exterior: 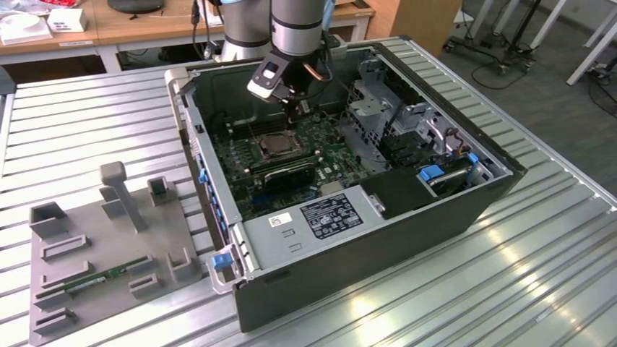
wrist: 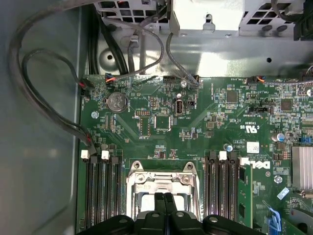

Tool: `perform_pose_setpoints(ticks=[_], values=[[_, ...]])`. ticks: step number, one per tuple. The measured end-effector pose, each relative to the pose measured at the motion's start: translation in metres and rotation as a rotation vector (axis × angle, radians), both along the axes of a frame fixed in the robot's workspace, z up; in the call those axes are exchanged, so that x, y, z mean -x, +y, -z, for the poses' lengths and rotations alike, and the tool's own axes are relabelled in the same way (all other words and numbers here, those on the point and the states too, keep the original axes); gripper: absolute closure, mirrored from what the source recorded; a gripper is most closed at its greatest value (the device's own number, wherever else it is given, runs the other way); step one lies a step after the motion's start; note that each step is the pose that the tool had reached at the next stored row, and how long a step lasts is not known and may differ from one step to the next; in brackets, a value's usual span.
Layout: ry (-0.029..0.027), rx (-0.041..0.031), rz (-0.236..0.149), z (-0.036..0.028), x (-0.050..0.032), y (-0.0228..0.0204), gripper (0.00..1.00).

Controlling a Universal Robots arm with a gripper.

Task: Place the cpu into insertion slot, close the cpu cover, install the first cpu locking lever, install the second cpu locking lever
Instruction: 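Close the cpu cover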

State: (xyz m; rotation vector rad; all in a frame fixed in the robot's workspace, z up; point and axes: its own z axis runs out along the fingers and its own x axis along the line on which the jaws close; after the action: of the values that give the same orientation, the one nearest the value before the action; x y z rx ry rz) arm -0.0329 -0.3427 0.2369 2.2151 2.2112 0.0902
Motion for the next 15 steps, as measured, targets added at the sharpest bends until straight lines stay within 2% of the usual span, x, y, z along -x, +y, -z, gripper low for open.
perform_pose_setpoints(ticks=[2, 3, 15], values=[[0.0120, -0.0001, 0.000, 0.0003, 0.0000, 0.0000, 0.89], [0.0152, 0.0002, 0.000, 0.0002, 0.0000, 0.0000, 0.89], [0.0160, 0.0001, 0.000, 0.0003, 0.0011, 0.0000, 0.89]])
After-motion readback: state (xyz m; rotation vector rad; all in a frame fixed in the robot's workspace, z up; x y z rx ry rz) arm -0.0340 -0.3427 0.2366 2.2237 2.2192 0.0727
